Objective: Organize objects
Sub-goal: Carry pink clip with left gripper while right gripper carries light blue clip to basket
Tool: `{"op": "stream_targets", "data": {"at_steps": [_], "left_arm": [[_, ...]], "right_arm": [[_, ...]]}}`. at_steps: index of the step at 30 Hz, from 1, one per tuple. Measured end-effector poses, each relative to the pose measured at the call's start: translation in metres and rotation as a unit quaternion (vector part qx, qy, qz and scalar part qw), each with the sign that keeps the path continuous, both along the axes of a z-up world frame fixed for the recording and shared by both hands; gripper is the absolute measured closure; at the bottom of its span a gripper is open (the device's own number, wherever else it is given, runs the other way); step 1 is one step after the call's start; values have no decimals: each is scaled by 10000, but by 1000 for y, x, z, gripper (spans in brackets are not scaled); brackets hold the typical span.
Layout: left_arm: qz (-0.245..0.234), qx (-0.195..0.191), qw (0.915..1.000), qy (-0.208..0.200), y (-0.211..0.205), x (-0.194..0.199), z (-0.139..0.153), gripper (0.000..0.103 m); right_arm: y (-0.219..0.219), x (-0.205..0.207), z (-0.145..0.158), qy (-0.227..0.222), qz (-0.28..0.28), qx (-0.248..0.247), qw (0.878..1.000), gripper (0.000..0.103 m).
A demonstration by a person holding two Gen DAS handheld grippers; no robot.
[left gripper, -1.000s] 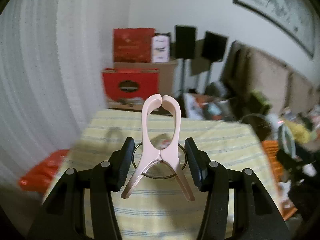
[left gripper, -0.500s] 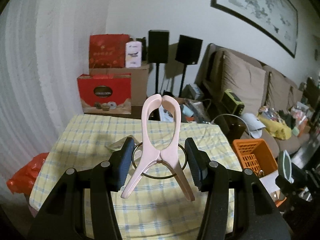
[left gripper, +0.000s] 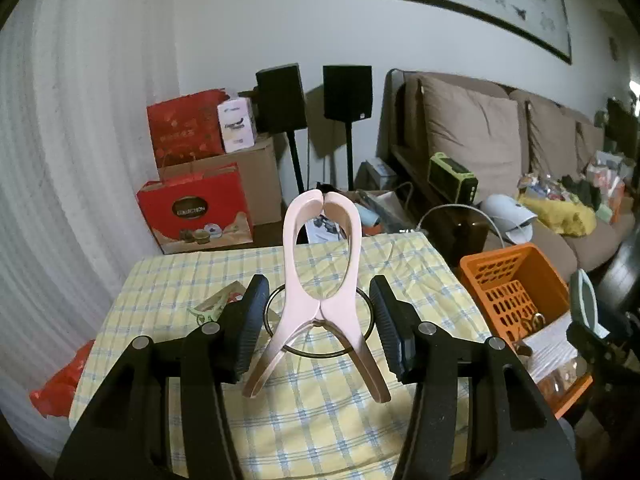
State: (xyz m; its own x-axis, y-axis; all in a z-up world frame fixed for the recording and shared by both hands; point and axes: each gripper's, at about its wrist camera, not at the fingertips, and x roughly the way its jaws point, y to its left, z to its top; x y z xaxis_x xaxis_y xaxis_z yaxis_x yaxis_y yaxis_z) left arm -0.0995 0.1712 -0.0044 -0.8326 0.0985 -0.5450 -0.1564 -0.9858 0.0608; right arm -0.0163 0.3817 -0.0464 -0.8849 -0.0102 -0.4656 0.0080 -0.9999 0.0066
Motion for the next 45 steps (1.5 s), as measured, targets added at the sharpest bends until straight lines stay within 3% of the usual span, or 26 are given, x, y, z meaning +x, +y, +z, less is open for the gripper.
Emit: {"op": "stream_targets", "data": {"at_steps": [5, 8, 12, 19, 45], "left_arm": [[-37, 187, 9998, -83, 6, -2, -4, 54], [53, 22, 10000, 3, 11, -2, -8, 54], [-70, 89, 9999, -50, 19, -1, -11, 54], [-308, 91, 9994, -94, 36, 4, -16, 54], [-521, 177, 9982, -239, 48, 0, -28, 54]], "right_arm": [[11, -7, 3, -24, 9, 86, 10000, 58], [13, -1, -5, 117, 112, 351, 9993, 58], [23, -6, -11, -49, 123, 45, 9999, 58], [39, 2, 3, 136, -3, 163, 9998, 58], [79, -1, -9, -143, -474, 360, 9981, 58]]}}
